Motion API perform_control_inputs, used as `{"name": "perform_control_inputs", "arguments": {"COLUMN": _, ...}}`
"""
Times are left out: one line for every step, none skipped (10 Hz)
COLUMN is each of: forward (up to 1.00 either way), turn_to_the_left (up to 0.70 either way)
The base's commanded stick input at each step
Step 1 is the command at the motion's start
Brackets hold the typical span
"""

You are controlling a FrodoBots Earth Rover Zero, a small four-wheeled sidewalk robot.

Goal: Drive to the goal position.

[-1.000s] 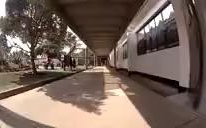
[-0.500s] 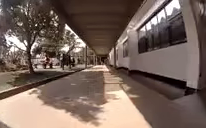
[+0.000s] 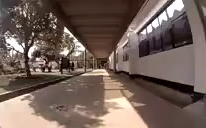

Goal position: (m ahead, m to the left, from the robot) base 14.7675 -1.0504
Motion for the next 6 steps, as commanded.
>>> {"name": "perform_control_inputs", "arguments": {"forward": 0.5, "turn_to_the_left": 0.0}}
{"name": "perform_control_inputs", "arguments": {"forward": 0.5, "turn_to_the_left": 0.0}}
{"name": "perform_control_inputs", "arguments": {"forward": 0.5, "turn_to_the_left": 0.0}}
{"name": "perform_control_inputs", "arguments": {"forward": 0.5, "turn_to_the_left": 0.0}}
{"name": "perform_control_inputs", "arguments": {"forward": 0.5, "turn_to_the_left": 0.0}}
{"name": "perform_control_inputs", "arguments": {"forward": 0.5, "turn_to_the_left": 0.0}}
